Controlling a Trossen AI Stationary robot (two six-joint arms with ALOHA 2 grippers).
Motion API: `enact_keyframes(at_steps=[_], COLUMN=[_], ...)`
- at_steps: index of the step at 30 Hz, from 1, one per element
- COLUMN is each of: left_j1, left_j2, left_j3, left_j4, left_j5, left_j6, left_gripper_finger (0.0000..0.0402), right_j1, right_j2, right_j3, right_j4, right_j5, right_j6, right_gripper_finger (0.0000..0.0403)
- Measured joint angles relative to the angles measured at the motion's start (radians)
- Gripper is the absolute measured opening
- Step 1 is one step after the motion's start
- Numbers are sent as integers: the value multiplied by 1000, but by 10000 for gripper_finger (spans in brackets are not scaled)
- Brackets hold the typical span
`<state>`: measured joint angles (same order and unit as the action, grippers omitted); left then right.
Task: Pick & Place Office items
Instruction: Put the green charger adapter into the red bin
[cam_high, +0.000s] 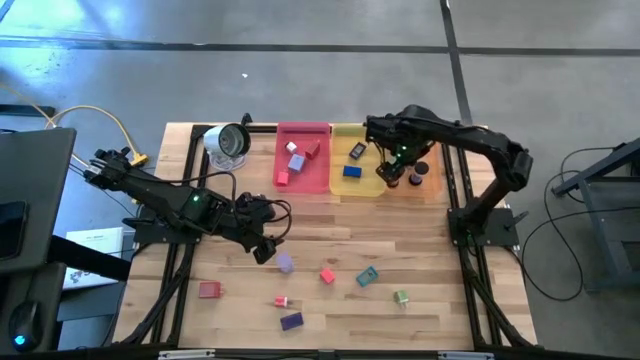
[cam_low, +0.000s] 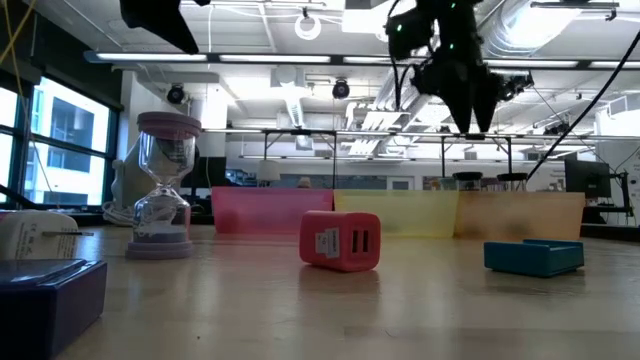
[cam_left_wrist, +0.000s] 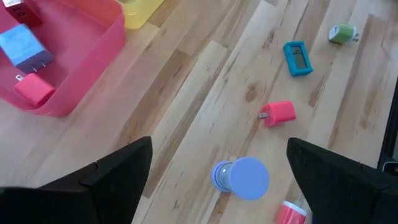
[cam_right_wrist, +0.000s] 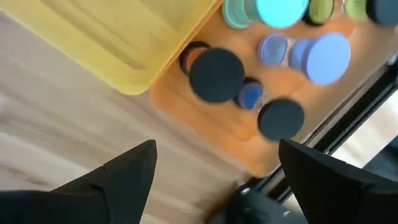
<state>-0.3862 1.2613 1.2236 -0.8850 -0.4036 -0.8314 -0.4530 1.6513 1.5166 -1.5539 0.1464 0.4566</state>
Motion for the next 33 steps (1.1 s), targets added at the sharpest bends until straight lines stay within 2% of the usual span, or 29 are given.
enact_keyframes(at_steps=[4,7,11,14,18,23,28,33], left_j1=[0,6,28,46,67,78,76,76], left_j2=[0,0,0,0,0,0,0,0], left_j3=[0,0,0,0,0,0,0,0], left_j4=[0,0,0,0,-1,-5,-4,1], left_j5=[0,0,7,35,126,207,216,216], left_j6=[1,27,73,165,290,357,411,417], left_gripper_finger=[363,363,363,363,363,363,363,363], right_j1=[50,129,274,395,549,779,953,1082], right_j2=[-91,-167,-254,-291,-292,-271,-233,-181], right_j3=[4,5,5,5,4,-38,-108,-173], right_j4=[-7,-9,-4,-1,-8,39,116,241], right_j5=[-55,-69,-67,-58,-21,-20,-57,-70], right_j6=[139,230,319,423,640,900,1238,1414], right_gripper_finger=[327,327,327,327,327,327,321,307])
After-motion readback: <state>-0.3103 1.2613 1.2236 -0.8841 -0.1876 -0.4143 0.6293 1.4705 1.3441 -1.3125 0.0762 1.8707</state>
